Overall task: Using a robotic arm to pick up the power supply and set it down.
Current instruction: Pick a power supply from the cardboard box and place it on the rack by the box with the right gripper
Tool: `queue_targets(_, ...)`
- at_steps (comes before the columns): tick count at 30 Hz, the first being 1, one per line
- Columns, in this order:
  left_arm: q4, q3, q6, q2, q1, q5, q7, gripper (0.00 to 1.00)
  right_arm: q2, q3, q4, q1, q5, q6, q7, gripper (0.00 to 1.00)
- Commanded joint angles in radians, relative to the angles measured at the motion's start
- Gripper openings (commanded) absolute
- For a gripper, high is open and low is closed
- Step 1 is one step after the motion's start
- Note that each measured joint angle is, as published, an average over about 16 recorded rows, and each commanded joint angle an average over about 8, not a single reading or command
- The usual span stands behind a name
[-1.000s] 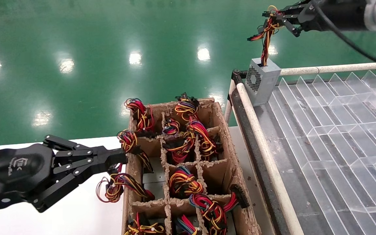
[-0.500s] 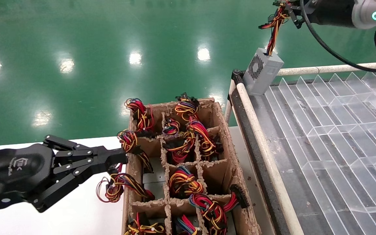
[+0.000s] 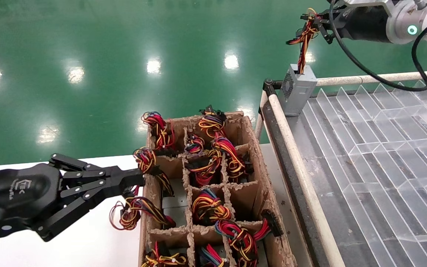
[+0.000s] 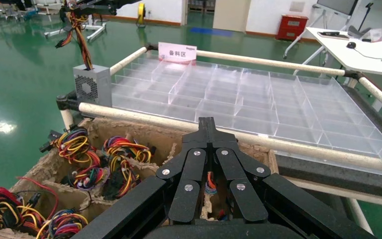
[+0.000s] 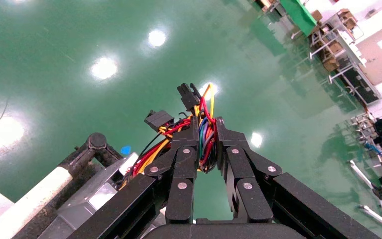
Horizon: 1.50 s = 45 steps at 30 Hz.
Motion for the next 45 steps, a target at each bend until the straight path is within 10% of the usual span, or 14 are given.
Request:
queue_targets(1,0.000,0.000,0.000,0.000,0.000,0.000,0.000,0.00,-0.001,0.001,0.001,-0.003,0.002,0.003,0.002,0.00)
queue_targets(14,0.000,0.000,0.000,0.000,0.000,0.000,0.000,0.00,-0.006,0.010,0.006,-0.020,0.014,-0.038,-0.003,0.02)
queue_targets(22,0.000,0.000,0.000,0.000,0.000,0.000,0.000,0.00,-0.005,0.013,0.004,-0.025,0.019,-0.063,0.000,1.00)
queue_targets(45,0.000,0.000,0.000,0.000,0.000,0.000,0.000,0.00,0.015,0.023,0.025,-0.021,0.032,-0.164,-0.038,1.00)
